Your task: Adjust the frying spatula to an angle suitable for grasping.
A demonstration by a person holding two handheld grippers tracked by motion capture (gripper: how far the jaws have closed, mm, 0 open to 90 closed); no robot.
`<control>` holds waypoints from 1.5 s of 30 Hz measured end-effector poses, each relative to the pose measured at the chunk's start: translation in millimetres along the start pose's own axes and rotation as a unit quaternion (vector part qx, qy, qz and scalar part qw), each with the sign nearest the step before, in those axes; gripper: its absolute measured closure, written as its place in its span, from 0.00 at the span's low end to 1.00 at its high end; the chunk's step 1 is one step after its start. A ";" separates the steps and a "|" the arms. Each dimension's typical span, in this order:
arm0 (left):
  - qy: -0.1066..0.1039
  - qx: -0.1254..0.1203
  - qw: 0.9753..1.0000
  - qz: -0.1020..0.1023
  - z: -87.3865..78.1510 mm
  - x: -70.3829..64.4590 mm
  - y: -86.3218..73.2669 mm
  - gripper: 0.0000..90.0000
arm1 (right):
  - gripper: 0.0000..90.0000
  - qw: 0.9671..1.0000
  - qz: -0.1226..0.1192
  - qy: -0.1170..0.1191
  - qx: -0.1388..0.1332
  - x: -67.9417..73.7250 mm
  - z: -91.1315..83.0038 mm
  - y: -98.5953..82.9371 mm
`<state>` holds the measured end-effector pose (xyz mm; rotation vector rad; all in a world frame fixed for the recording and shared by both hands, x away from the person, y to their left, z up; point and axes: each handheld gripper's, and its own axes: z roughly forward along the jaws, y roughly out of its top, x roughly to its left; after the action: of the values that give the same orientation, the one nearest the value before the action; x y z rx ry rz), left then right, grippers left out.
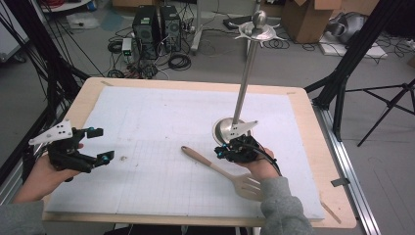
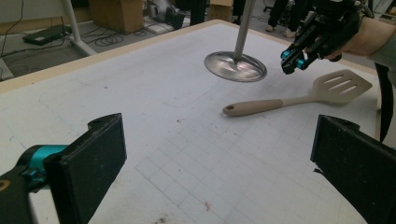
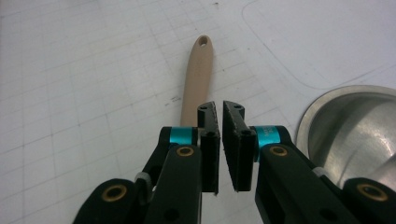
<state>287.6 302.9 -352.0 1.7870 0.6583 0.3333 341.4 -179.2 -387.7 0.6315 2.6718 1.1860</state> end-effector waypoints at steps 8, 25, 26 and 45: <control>-0.004 -0.011 1.000 0.001 0.2 2.0 3.4 0.04 | 0.61 1.000 0.002 0.005 -0.014 8.4 -11.6 -7.1; -0.013 -0.025 1.000 -0.004 3.9 7.0 6.6 0.04 | 0.18 0.999 0.035 0.002 -0.029 11.7 -17.8 -19.6; -0.014 -0.024 1.000 -0.003 4.8 7.2 6.8 0.04 | 0.18 0.999 0.036 -0.001 -0.029 12.5 -18.4 -20.0; -0.031 -0.032 0.999 -0.014 14.5 12.3 9.4 0.04 | 0.17 0.999 0.027 0.005 0.019 20.2 -14.1 -34.4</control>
<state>307.7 297.0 -349.0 1.7183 0.6206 0.2755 308.1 -200.4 -402.8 0.7110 2.7082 1.1569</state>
